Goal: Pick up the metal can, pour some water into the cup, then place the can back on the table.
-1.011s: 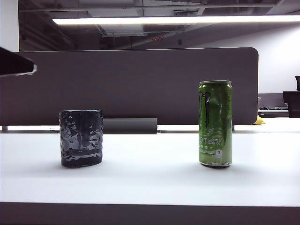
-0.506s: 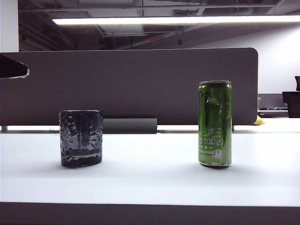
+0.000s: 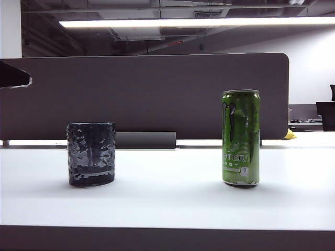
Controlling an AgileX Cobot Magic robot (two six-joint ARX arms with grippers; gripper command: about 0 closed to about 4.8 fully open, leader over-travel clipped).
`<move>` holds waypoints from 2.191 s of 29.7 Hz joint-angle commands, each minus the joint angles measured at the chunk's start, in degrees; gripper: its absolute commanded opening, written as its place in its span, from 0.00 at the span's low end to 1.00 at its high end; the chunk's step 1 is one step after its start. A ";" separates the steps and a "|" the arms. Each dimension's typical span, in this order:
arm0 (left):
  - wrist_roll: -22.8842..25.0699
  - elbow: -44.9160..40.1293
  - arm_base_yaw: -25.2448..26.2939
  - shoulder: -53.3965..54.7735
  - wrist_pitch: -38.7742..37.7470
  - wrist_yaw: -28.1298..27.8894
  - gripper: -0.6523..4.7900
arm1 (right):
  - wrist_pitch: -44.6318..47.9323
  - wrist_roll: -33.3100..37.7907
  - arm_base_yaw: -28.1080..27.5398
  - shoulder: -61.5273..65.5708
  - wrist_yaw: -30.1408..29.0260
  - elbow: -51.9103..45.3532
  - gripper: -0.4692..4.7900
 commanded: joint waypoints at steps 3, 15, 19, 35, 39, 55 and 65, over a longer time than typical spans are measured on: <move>0.00 0.07 3.67 0.04 0.70 -0.02 0.11 | 8.22 -0.46 7.28 8.70 19.17 0.09 1.00; 0.00 0.07 7.23 0.04 0.77 -0.04 0.11 | 19.41 8.26 8.37 29.57 24.17 0.02 1.00; 0.00 0.07 7.21 0.04 0.77 -0.02 0.11 | 20.61 8.31 9.01 32.48 27.45 0.02 1.00; 0.00 0.07 7.21 0.04 0.77 -0.04 0.11 | 28.46 12.37 9.07 46.31 27.87 0.00 1.00; 0.00 0.07 7.21 0.04 0.77 -0.02 0.11 | 29.92 12.94 9.07 47.65 27.87 -0.09 1.00; 0.00 0.07 7.21 0.04 0.77 -0.02 0.11 | 32.13 12.50 9.03 47.65 28.02 -0.09 1.00; 0.00 0.07 7.21 0.04 0.77 -0.02 0.11 | 31.69 12.48 9.03 47.65 27.82 -0.11 1.00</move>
